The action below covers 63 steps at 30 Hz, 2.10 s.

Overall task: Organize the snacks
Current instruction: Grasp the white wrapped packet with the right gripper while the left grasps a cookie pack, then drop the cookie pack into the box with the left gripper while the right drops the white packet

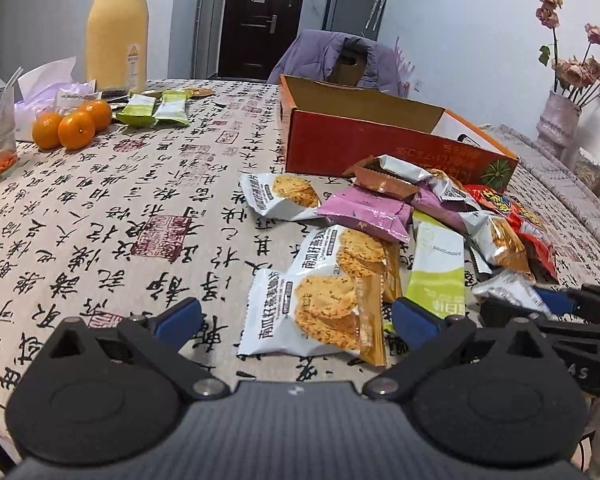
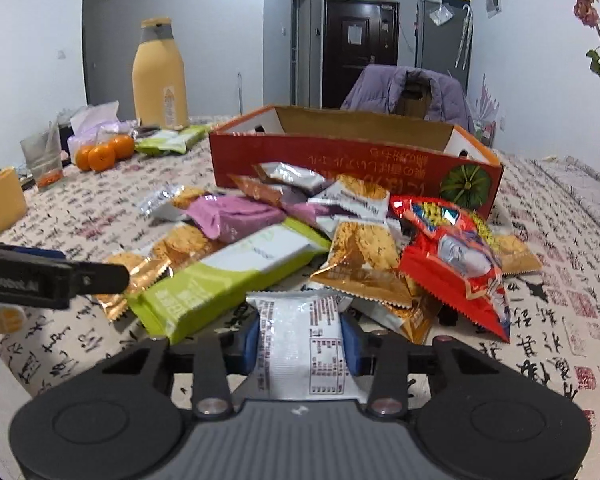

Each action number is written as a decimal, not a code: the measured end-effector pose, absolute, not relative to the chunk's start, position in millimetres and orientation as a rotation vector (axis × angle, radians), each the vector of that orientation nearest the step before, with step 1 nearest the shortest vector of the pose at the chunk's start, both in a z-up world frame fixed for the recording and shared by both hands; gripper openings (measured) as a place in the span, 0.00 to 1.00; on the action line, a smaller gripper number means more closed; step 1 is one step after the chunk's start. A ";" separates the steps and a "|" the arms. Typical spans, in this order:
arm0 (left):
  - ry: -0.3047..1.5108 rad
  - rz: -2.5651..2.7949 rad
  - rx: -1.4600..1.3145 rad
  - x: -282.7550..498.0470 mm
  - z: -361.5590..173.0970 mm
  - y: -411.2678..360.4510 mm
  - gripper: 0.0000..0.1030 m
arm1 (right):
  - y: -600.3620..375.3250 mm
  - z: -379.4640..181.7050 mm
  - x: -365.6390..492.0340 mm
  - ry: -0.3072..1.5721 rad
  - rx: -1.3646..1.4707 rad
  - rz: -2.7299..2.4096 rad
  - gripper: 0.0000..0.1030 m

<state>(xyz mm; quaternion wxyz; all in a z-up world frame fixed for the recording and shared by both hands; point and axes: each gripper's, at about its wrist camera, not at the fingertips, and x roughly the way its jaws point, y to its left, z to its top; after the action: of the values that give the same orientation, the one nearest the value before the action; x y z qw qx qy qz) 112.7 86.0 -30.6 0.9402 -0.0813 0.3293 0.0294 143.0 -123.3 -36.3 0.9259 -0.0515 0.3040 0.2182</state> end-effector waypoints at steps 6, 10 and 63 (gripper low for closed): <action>0.682 0.072 -0.139 122.3 -29.8 79.5 1.00 | -138.3 -15.3 135.8 0.538 -0.080 0.415 0.38; 0.705 0.090 -0.133 130.9 -35.0 76.5 1.00 | -154.4 -6.2 135.9 0.502 -0.051 0.373 0.38; 0.459 0.070 -0.070 170.7 35.1 49.2 0.51 | -190.0 27.6 194.0 0.387 0.033 0.301 0.39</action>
<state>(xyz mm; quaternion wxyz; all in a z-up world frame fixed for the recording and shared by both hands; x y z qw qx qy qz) 170.7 49.2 35.1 0.9726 -0.0347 0.2274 0.0346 194.0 -190.0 27.6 0.9700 0.0163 0.1915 0.1491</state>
